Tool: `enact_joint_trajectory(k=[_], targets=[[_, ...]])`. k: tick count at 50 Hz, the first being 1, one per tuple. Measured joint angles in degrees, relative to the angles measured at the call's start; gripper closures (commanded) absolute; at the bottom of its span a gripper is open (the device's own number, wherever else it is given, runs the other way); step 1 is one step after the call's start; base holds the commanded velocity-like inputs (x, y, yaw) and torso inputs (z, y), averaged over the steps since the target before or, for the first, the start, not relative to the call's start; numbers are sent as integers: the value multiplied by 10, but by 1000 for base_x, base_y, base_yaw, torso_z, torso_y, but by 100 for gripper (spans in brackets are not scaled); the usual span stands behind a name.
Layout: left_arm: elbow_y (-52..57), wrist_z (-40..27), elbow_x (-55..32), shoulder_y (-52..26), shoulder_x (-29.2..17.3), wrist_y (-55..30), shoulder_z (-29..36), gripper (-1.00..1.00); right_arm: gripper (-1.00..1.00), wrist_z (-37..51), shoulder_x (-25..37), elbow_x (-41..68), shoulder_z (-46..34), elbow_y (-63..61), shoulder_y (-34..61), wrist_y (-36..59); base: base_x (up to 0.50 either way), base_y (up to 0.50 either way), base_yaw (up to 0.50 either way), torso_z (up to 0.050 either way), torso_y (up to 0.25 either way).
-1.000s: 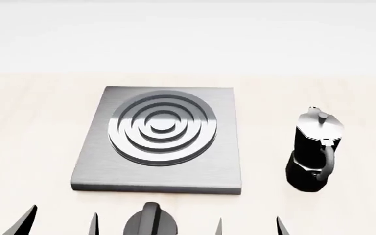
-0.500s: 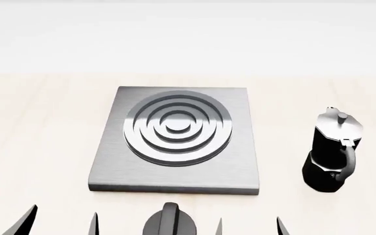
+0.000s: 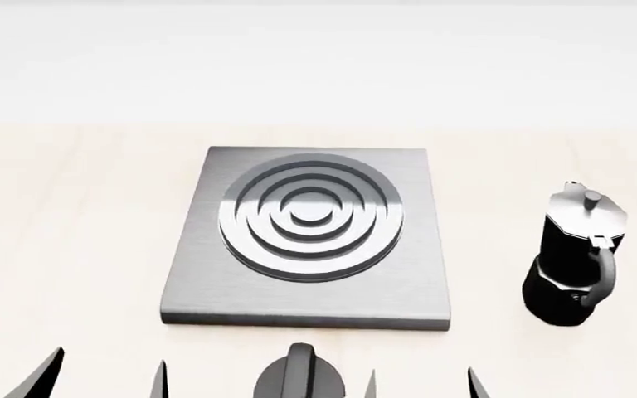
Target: Put the moka pot on the stove.
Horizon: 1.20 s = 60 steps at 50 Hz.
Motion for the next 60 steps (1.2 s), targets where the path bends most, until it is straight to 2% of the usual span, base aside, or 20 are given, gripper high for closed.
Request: enact_joint_trajectory(k=[60], targets=[[-8,-9,-9,-6,-8,3,15,-100,-100,20,8,-3,-12,0,3,-1,0,19,0,0,0]])
